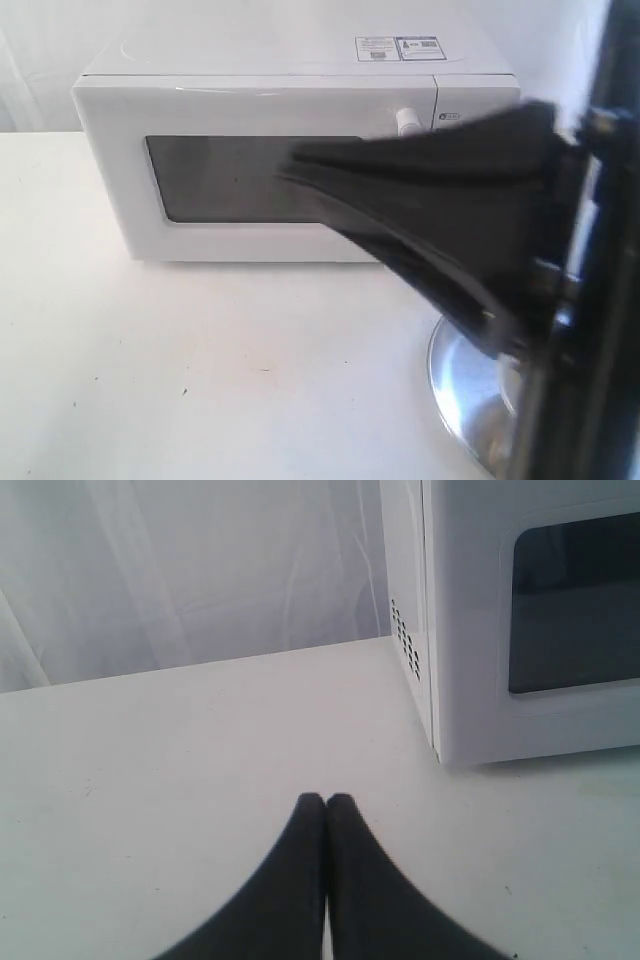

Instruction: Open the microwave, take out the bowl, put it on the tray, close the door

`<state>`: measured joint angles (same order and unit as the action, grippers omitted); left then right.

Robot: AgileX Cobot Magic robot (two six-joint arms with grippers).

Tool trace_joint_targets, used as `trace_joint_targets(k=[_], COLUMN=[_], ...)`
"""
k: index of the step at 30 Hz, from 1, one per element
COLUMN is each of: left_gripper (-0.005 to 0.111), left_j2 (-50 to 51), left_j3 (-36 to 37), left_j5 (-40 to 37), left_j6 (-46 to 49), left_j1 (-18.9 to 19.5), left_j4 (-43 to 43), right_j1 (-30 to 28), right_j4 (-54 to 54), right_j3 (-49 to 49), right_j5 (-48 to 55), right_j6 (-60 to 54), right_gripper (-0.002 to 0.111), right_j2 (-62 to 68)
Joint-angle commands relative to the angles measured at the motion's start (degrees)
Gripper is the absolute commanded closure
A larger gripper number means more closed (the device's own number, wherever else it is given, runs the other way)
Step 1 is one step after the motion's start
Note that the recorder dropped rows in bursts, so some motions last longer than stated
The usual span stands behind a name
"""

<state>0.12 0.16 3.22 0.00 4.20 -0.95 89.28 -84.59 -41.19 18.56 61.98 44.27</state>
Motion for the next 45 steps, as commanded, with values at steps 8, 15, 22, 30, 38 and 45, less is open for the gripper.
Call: trace_joint_targets(k=[8, 15, 22, 30, 38, 45], left_gripper=[0.107, 0.107, 0.107, 0.107, 0.107, 0.107], left_j2=[-0.1, -0.1, -0.1, -0.1, -0.1, -0.1], left_j3=[-0.2, -0.2, -0.2, -0.2, -0.2, -0.2], left_j5=[0.2, 0.2, 0.2, 0.2, 0.2, 0.2], left_j6=[0.0, 0.0, 0.0, 0.0, 0.0, 0.0], left_j1=[0.0, 0.0, 0.0, 0.0, 0.0, 0.0], left_j4=[0.5, 0.5, 0.5, 0.5, 0.5, 0.5], right_j1=[0.3, 0.3, 0.3, -36.7, -62.2, -66.4], right_j4=[-10.8, -7.1, -8.5, -10.0, -10.4, -10.2], right_j3=[22.2, 24.6, 24.6, 34.2, 39.8, 40.8], right_j5=[16.0, 8.8, 16.3, -7.0, -14.2, -16.4], right_j6=[41.2, 49.3, 48.5, 38.4, 35.5, 29.5], right_gripper=[0.108, 0.108, 0.108, 0.108, 0.108, 0.108], right_j2=[-16.4, -16.8, -16.8, -35.6, -44.3, -44.3])
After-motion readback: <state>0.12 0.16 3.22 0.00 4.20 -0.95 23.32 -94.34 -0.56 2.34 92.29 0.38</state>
